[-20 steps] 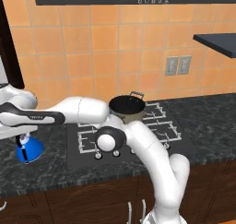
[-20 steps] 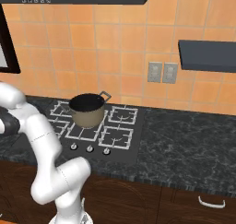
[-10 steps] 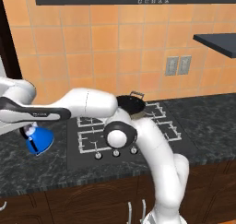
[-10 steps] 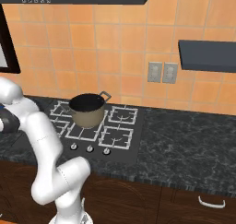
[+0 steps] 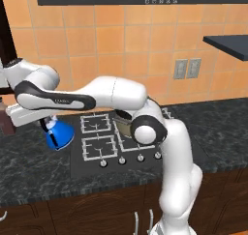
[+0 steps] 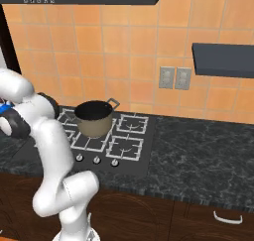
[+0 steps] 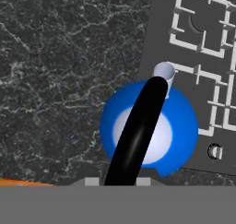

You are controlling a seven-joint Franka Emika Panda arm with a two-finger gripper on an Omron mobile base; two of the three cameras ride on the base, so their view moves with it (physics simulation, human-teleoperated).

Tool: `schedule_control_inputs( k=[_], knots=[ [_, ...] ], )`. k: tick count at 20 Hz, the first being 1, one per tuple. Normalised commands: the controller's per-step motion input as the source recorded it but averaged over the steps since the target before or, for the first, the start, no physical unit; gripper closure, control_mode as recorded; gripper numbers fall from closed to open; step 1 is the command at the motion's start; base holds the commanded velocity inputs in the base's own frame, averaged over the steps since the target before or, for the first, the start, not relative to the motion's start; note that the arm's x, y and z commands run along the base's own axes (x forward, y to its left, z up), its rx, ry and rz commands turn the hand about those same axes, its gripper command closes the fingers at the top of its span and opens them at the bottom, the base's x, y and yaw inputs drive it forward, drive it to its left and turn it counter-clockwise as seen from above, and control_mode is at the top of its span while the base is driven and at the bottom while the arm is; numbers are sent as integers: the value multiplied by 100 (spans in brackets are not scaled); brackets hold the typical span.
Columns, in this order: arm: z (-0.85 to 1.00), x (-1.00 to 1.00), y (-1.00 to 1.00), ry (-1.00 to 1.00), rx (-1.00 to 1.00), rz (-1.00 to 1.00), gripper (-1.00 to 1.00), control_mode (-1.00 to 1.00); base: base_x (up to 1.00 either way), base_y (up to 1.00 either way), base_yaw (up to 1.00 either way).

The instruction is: Pick the kettle from the counter and place it on a stove burner. Then turn the burner on.

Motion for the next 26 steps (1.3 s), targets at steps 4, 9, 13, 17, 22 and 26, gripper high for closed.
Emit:
schedule_control_inputs(
  k=[4,9,13,17,22,26],
  knots=[
    [0,0,-98,-2,13,0,100,-100,0,0,0],
    [0,15,-74,0,10,0,100,-100,0,0,0],
    [0,52,-54,0,7,2,100,-100,0,0,0],
    [16,55,-6,0,3,0,100,-100,0,0,0],
    [20,38,-7,8,0,0,100,-100,0,0,0],
    [0,32,-30,10,0,0,100,-100,0,0,0]
  ],
)
